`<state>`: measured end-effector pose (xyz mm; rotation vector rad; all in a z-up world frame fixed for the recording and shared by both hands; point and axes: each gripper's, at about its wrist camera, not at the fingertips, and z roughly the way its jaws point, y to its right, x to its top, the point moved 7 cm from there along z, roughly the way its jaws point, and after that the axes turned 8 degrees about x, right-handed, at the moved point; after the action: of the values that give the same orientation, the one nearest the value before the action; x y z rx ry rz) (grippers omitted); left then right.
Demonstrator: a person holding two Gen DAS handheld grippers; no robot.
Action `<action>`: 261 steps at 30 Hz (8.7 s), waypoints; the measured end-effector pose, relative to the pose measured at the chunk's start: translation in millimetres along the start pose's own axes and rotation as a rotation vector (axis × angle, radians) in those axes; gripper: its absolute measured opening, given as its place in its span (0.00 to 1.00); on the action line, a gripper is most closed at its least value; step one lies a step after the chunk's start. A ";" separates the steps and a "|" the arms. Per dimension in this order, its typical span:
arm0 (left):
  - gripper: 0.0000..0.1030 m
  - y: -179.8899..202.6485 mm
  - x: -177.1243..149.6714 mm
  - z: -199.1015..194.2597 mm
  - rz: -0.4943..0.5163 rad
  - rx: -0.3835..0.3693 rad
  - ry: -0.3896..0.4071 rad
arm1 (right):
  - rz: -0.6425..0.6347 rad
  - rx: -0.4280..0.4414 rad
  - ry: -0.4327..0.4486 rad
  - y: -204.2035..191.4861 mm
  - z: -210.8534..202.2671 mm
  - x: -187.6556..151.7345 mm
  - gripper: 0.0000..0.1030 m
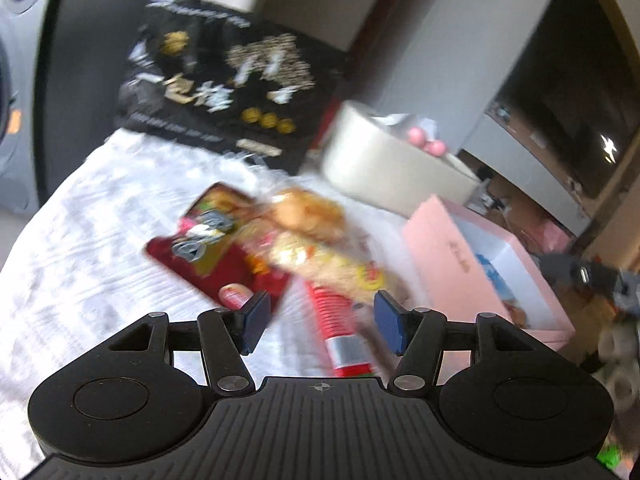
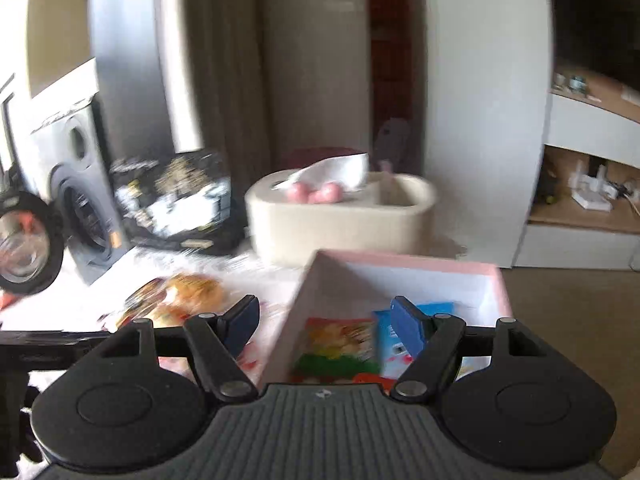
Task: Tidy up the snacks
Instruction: 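Grasp the clear barcode snack strip with the right tool while left returns to the pile, then grasp and lift the red-and-white stick packet with the left tool while right holds the strip, then carry both held packets over the pink box with both tools, then open both tools, dropping the strip and stick packet into the pink box, then reach the right tool to the yellow bread packet while left reaches the yellow stick packet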
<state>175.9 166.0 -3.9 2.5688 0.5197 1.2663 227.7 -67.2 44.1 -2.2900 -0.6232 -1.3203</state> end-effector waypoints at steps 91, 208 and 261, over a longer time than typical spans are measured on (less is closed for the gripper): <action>0.75 45.6 9.7 64.7 0.570 0.047 -0.139 | -0.071 0.073 -0.178 -72.2 47.7 -114.4 0.62; 0.53 213.9 41.1 114.3 0.313 -0.204 -0.108 | 0.092 -0.084 -0.124 105.1 20.6 -46.6 0.50; 0.52 -81.2 11.0 5.3 -0.152 0.031 0.086 | -0.193 0.056 -0.233 -74.5 132.7 34.6 0.55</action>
<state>169.2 244.2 -28.1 2.4545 0.7419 1.3298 292.1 73.5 23.7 -2.4052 -0.9676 -1.1086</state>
